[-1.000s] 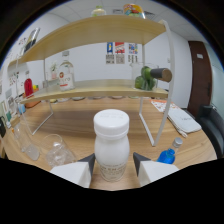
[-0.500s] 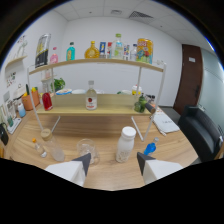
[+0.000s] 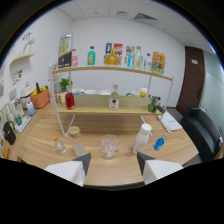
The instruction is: Make me a cup of Mount Fuji.
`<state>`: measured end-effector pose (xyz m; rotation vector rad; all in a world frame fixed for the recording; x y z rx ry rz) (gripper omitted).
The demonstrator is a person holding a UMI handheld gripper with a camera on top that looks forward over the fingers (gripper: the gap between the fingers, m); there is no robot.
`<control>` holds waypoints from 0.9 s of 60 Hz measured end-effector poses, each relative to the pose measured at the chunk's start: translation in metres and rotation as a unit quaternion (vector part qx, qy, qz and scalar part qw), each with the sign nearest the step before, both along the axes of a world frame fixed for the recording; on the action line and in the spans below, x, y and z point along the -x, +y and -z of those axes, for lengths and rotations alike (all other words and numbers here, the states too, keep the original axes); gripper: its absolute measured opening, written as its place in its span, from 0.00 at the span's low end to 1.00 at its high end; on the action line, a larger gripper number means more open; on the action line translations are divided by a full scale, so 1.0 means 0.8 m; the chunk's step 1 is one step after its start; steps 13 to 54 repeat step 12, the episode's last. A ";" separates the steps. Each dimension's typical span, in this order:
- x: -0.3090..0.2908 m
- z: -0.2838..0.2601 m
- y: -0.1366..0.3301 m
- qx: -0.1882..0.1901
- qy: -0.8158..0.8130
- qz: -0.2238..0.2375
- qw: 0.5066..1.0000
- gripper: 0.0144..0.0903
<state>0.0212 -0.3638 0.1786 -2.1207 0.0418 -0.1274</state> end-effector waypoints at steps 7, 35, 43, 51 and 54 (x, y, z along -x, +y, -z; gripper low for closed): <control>0.003 -0.001 -0.003 0.002 -0.002 0.003 1.000 0.94; 0.006 -0.001 -0.003 0.001 0.000 0.003 1.000 0.95; 0.006 -0.001 -0.003 0.001 0.000 0.003 1.000 0.95; 0.006 -0.001 -0.003 0.001 0.000 0.003 1.000 0.95; 0.006 -0.001 -0.003 0.001 0.000 0.003 1.000 0.95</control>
